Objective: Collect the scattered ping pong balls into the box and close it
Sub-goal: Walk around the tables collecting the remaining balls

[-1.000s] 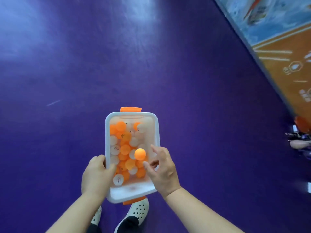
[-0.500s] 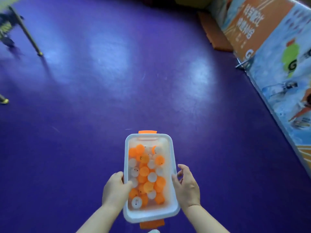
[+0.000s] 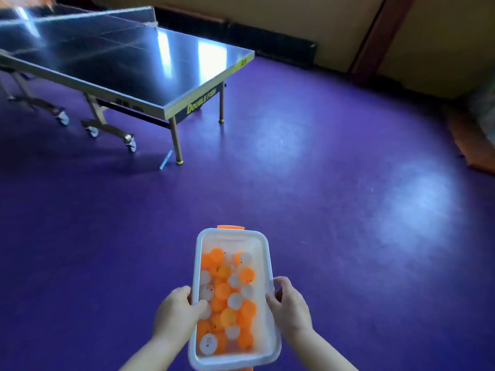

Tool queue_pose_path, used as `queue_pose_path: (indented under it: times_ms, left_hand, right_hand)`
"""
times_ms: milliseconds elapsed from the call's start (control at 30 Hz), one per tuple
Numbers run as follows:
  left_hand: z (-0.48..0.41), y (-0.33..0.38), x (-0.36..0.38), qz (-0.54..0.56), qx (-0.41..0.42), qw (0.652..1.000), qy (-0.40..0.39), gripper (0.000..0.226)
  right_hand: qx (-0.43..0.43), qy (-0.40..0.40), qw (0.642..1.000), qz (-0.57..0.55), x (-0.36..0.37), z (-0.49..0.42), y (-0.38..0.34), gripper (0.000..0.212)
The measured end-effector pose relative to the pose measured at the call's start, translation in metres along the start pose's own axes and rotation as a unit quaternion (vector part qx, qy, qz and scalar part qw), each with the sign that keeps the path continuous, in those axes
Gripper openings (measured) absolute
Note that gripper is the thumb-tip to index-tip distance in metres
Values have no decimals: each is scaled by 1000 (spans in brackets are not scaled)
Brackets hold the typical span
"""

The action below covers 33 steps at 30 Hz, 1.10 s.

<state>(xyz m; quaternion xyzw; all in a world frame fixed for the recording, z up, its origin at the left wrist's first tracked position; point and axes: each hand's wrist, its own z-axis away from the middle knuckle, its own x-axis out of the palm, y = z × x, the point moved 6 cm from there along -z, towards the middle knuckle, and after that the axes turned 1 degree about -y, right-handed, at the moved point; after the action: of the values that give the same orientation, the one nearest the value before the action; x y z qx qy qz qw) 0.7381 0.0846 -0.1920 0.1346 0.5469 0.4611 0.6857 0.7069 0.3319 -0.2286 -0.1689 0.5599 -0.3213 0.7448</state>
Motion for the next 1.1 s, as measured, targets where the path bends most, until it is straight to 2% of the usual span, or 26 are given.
queue_pose_path:
  times_ms: [200, 433, 600, 800, 1100]
  left_hand:
    - [-11, -65, -117, -27, -42, 994, 97, 39]
    - [-61, -95, -167, 29, -85, 987, 129, 37]
    - [-133, -86, -180, 32, -107, 983, 144, 36]
    - [-233, -44, -199, 44, -127, 977, 168, 38]
    - [-341, -14, -216, 109, -180, 959, 189, 39]
  right_hand:
    - [-61, -81, 995, -3, 72, 8, -126, 20]
    - [-111, -116, 986, 40, 104, -42, -219, 20]
    - [-112, -153, 980, 54, 120, -121, -262, 19]
    - [-129, -195, 970, 74, 125, -237, -326, 17]
    - [-157, -261, 942, 140, 146, -373, -415, 22]
